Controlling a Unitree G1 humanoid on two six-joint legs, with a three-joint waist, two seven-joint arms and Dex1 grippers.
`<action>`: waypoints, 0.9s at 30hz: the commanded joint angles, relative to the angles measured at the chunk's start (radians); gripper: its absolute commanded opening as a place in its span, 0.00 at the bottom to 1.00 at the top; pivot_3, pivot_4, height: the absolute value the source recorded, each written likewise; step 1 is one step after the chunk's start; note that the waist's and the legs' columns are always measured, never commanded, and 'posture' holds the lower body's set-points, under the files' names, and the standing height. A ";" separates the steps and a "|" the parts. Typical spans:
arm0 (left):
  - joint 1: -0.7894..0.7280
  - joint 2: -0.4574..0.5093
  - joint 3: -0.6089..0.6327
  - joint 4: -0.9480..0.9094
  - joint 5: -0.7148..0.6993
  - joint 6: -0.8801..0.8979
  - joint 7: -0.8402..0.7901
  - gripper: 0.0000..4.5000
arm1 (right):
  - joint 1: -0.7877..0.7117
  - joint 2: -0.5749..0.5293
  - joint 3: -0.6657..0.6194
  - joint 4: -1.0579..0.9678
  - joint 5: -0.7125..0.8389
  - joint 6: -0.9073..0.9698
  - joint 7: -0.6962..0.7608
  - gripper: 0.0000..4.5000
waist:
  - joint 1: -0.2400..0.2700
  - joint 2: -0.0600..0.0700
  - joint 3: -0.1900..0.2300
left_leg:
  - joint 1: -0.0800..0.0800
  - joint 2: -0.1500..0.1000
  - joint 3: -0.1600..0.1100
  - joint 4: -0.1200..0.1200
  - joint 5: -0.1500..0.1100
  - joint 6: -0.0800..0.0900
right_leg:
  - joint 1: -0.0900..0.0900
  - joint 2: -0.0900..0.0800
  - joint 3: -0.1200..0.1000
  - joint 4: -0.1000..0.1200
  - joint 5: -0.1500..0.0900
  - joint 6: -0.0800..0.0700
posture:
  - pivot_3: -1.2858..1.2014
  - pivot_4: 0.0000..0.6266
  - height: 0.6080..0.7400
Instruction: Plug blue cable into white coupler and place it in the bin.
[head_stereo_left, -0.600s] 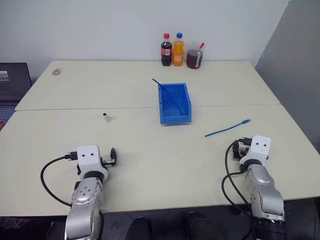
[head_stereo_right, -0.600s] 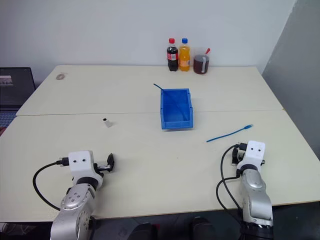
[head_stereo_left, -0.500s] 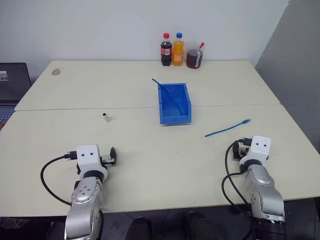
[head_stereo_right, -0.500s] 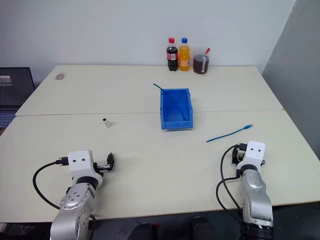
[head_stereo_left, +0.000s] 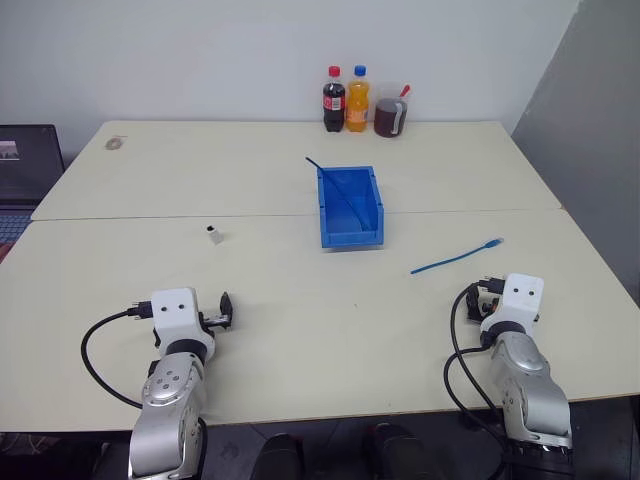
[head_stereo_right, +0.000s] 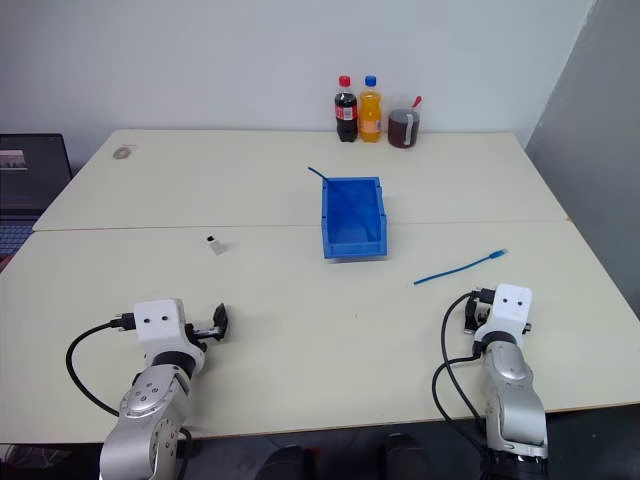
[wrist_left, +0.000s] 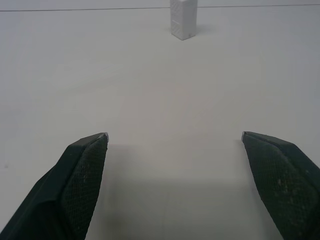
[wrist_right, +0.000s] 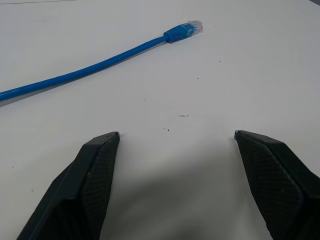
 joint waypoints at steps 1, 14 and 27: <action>-0.008 0.003 0.004 -0.019 0.001 -0.013 0.001 1.00 | 0.001 -0.007 -0.011 -0.003 -0.006 0.015 -0.007 0.87 | 0.000 0.000 0.000 | 0.000 0.000 0.000 0.000 0.000 0.000 | 0.000 0.000 0.000 0.000 0.000 0.000 | 0.52 0.24 1.00; -0.011 0.006 -0.001 -0.011 0.000 -0.017 -0.003 1.00 | 0.005 -0.006 -0.012 -0.012 -0.007 0.022 -0.007 0.87 | 0.000 0.000 0.000 | 0.000 0.000 0.000 0.000 0.000 0.000 | 0.000 0.000 0.000 0.000 0.000 0.000 | 0.52 0.24 1.00; 0.003 0.002 0.001 -0.013 -0.003 -0.026 -0.006 1.00 | 0.000 -0.015 -0.014 -0.002 -0.010 0.018 -0.005 0.87 | 0.000 0.000 0.000 | 0.000 0.000 0.000 0.000 0.000 0.000 | 0.000 0.000 0.000 0.000 0.000 0.000 | 0.52 0.24 1.00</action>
